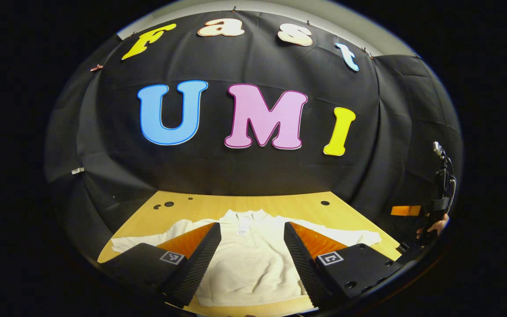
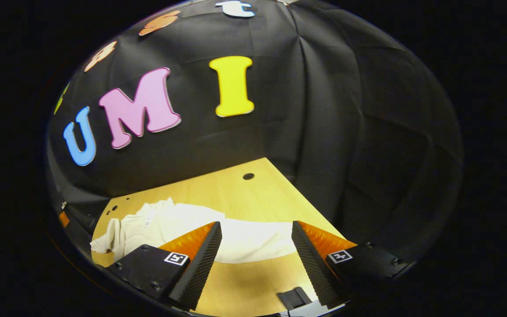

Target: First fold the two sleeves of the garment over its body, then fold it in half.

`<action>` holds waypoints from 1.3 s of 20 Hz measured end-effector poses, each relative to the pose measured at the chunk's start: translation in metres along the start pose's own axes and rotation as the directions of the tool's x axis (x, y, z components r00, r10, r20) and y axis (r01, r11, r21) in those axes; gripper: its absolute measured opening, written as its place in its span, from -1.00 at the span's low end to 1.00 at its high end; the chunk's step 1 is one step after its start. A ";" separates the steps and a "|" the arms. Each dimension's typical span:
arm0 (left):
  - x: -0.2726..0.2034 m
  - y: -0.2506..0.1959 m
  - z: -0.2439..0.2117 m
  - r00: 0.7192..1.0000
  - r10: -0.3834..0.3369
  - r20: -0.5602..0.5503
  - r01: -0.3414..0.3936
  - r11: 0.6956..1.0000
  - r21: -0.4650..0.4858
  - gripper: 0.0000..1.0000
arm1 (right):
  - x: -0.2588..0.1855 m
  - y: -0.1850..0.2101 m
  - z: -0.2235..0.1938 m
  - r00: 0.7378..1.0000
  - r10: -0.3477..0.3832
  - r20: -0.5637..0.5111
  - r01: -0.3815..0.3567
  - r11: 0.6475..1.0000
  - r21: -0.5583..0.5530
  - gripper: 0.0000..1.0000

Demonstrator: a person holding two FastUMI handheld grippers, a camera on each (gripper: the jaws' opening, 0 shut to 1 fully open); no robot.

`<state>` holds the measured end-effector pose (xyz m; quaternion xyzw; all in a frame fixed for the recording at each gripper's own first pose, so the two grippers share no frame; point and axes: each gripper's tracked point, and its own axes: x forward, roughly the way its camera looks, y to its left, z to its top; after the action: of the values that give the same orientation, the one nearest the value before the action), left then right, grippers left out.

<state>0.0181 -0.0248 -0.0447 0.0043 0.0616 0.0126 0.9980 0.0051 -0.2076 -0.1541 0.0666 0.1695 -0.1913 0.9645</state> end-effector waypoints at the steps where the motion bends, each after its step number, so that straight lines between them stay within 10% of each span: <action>1: 0.002 -0.002 -0.001 1.000 0.004 -0.009 -0.004 1.000 -0.001 0.87 | 0.013 -0.012 -0.008 1.000 -0.015 -0.022 0.015 1.000 0.017 0.96; 10: 0.008 -0.018 -0.020 0.989 0.121 -0.089 -0.123 0.992 -0.008 0.88 | 0.129 -0.083 -0.099 0.957 -0.056 -0.283 0.083 0.993 0.086 0.97; 21: -0.007 -0.010 -0.028 0.962 0.243 -0.127 -0.246 0.969 -0.011 0.89 | 0.145 -0.092 -0.130 0.924 -0.115 -0.365 0.084 0.992 -0.099 0.80; 24: -0.008 -0.006 -0.028 0.965 0.232 -0.122 -0.236 0.972 -0.019 0.88 | 0.150 -0.087 -0.134 0.919 -0.112 -0.378 0.109 0.994 -0.030 -0.46; 26: -0.009 0.000 -0.030 0.968 0.218 -0.126 -0.223 0.975 -0.023 0.89 | 0.144 -0.081 -0.136 0.914 -0.071 -0.399 0.081 0.997 0.007 -0.53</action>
<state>0.0054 -0.0245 -0.0733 -0.0081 0.1220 0.1249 0.9846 0.0578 -0.3060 -0.3370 0.1090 0.3626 -0.2129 0.9007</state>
